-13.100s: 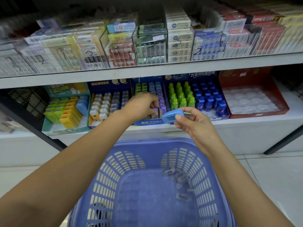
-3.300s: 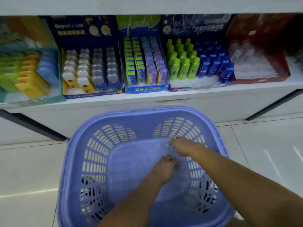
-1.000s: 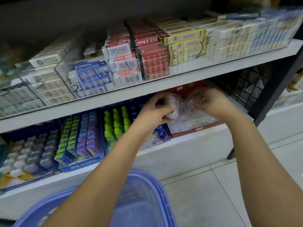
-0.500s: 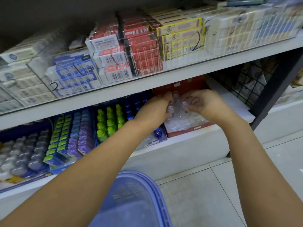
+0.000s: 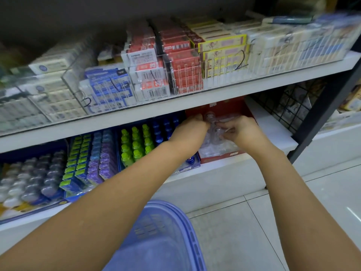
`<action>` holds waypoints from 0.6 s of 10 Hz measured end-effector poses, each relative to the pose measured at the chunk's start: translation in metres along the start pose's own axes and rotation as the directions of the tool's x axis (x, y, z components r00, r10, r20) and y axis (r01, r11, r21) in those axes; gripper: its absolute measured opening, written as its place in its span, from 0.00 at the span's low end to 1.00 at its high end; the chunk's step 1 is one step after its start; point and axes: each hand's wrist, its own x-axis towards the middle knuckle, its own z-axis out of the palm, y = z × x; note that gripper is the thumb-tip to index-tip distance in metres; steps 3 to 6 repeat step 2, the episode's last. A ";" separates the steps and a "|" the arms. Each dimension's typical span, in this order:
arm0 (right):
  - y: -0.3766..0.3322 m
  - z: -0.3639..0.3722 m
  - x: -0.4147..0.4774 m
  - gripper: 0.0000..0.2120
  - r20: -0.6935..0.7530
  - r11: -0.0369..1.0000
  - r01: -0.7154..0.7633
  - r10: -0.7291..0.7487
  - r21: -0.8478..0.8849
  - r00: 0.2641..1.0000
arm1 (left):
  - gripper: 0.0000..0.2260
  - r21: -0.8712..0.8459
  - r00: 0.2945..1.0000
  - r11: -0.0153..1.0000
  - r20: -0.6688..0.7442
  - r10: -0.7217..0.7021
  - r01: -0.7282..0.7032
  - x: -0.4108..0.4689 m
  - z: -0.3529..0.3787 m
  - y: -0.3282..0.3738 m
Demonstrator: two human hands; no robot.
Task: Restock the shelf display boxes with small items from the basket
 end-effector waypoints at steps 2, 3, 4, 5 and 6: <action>-0.036 -0.024 -0.014 0.26 0.310 0.874 0.093 0.067 -0.476 0.948 | 0.21 -0.085 0.998 0.994 -0.026 0.062 -0.064 -0.042 -0.024 0.004; -0.036 -0.024 -0.014 0.26 0.310 0.874 0.093 0.067 -0.476 0.948 | 0.21 -0.085 0.998 0.994 -0.026 0.062 -0.064 -0.042 -0.024 0.004; -0.036 -0.024 -0.014 0.26 0.310 0.874 0.093 0.067 -0.476 0.948 | 0.21 -0.085 0.998 0.994 -0.026 0.062 -0.064 -0.042 -0.024 0.004; -0.036 -0.024 -0.014 0.26 0.310 0.874 0.093 0.067 -0.476 0.948 | 0.21 -0.085 0.998 0.994 -0.026 0.062 -0.064 -0.042 -0.024 0.004; -0.036 -0.024 -0.014 0.26 0.310 0.874 0.093 0.067 -0.476 0.948 | 0.21 -0.085 0.998 0.994 -0.026 0.062 -0.064 -0.042 -0.024 0.004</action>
